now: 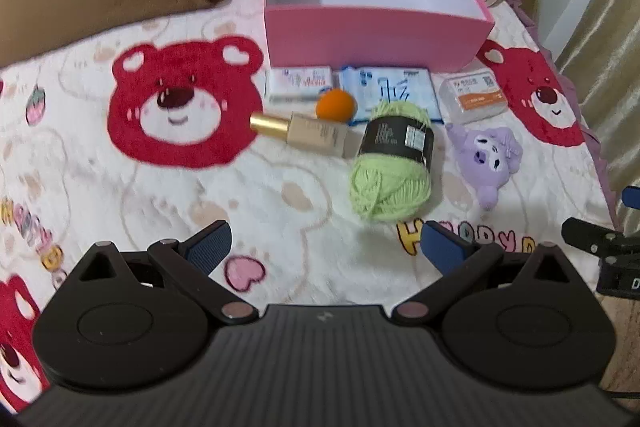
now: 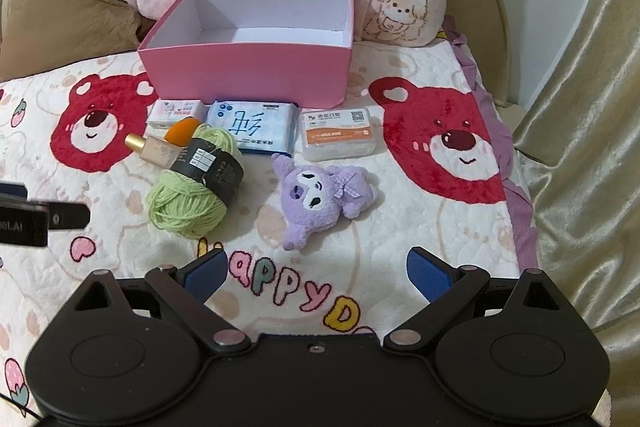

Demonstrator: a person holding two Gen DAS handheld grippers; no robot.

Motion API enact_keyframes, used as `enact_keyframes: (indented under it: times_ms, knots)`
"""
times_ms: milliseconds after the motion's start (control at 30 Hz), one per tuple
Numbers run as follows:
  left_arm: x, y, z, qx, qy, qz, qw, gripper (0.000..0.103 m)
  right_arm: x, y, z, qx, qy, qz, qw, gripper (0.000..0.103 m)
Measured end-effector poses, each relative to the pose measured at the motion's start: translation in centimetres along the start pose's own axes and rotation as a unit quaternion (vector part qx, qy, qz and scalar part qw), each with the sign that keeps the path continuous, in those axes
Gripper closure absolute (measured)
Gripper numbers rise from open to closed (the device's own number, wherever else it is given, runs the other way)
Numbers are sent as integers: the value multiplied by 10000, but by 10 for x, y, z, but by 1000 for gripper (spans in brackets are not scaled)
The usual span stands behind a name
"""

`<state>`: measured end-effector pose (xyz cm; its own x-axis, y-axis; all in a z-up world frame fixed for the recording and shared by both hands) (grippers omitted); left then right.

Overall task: Organize objects
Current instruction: 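Move the left tool toward the green yarn skein, then close the left gripper on the green yarn skein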

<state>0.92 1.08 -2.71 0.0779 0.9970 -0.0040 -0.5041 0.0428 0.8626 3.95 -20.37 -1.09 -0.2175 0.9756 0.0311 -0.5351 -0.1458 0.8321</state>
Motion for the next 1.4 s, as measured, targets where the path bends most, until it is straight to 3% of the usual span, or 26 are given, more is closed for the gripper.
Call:
enact_keyframes:
  times_ms: [267, 400, 533, 700, 800, 933, 1067, 1267, 1400]
  knots:
    - [4, 17, 29, 8, -670, -48, 9977, 2, 10, 12, 17, -124, 85, 158, 9998, 5]
    - [2, 24, 48, 55, -882, -217, 9959, 3, 14, 19, 30, -243, 20, 839, 9962, 5]
    - [3, 32, 66, -37, -1061, -270, 9940, 2, 16, 21, 36, -482, 236, 1674, 9844, 5]
    - [-4, 22, 80, -102, -1312, -478, 9902, 3, 15, -3, 46, -272, 427, 1822, 9820, 5]
    - [-7, 4, 85, 31, -1185, -845, 9893, 6, 19, -20, 48, -12, 317, 2151, 9761, 5]
    - [-10, -20, 93, 29, -1088, -1003, 9890, 11, 32, -42, 45, 323, 38, 2824, 9587, 5]
    - [-11, -42, 100, 89, -949, -1174, 9885, 13, 53, -64, 38, 479, 518, 2881, 9550, 5]
    - [-14, -82, 95, 255, -866, -1444, 9854, 16, 63, -104, 31, 985, 313, 3060, 9464, 5]
    - [-19, -102, 85, 195, -873, -1586, 9833, 17, 63, -121, 21, 975, -16, 3212, 9420, 6]
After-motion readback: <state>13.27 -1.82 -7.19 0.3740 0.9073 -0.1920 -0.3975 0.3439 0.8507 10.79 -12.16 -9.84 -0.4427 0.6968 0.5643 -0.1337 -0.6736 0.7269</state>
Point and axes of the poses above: each gripper's, at about its wrist camera, not at the fingertips, and y roughly against the way its jaws point, x to its left, z to its top, the point moved 4 cm from there along -y, roughly the way its jaws point, and after that the axes turned 9 degrees about -y, right-handed, at the moved point
